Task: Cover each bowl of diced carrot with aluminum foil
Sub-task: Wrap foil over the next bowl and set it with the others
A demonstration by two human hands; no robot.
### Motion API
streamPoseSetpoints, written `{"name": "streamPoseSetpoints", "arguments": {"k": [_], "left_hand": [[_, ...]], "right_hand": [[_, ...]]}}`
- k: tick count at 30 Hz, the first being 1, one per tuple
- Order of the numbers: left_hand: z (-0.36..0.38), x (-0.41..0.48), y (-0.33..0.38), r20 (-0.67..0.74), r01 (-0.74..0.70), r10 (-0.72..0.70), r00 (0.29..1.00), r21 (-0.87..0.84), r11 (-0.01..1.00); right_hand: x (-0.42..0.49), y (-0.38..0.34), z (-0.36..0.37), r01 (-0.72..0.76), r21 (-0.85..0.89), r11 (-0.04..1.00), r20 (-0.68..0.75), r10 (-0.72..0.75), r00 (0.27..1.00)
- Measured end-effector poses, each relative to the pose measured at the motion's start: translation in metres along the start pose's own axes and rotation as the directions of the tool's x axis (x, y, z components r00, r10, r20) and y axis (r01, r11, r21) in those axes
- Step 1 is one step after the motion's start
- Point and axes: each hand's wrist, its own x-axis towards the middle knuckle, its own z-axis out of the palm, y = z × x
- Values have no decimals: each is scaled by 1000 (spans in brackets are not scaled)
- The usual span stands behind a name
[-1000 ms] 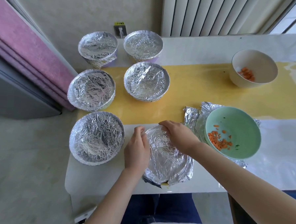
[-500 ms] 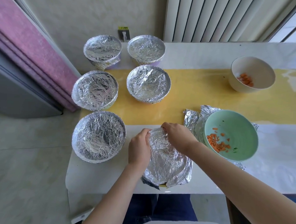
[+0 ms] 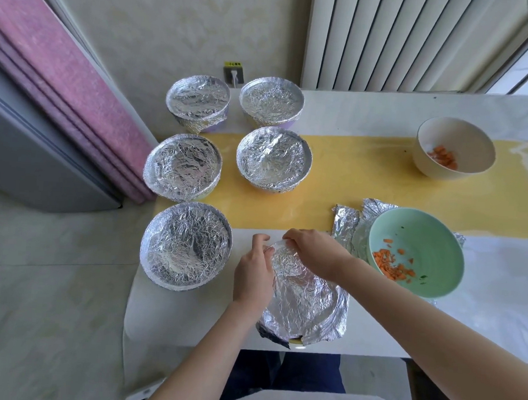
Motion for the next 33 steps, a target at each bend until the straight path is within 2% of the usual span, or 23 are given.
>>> {"name": "streamPoseSetpoints", "arguments": {"k": [6,9,13,17,20,23,28,33], "left_hand": [[0,-3,-3,-2,-11,11,1000,-27,1000],[0,-3,-2,19,-7,8,1000,-55,998],[2,0,-2,46,17,-12,999,-107,994],[2,3,-1,59,31,-23,998,-134,990],[1,6,0,63,39,-33,997,-104,994],[2,5,2,55,25,-19,998,-96,995],[-2,0,-3,22,36,-34,999,-98,995],[-2,0,2,52,19,-14,999,-102,995]], "right_hand": [[-3,12,5,-68,83,994,-44,71,997],[-5,9,4,-57,24,998,-46,58,997],[-3,2,-4,-23,-117,993,24,26,999],[0,-9,-2,15,-156,988,65,-5,998],[1,-7,-1,0,-186,983,35,6,999],[1,-2,2,8,-141,990,20,-5,1000],[-6,13,12,-12,149,989,-49,20,999],[-8,13,10,-31,111,993,-48,36,998]]}}
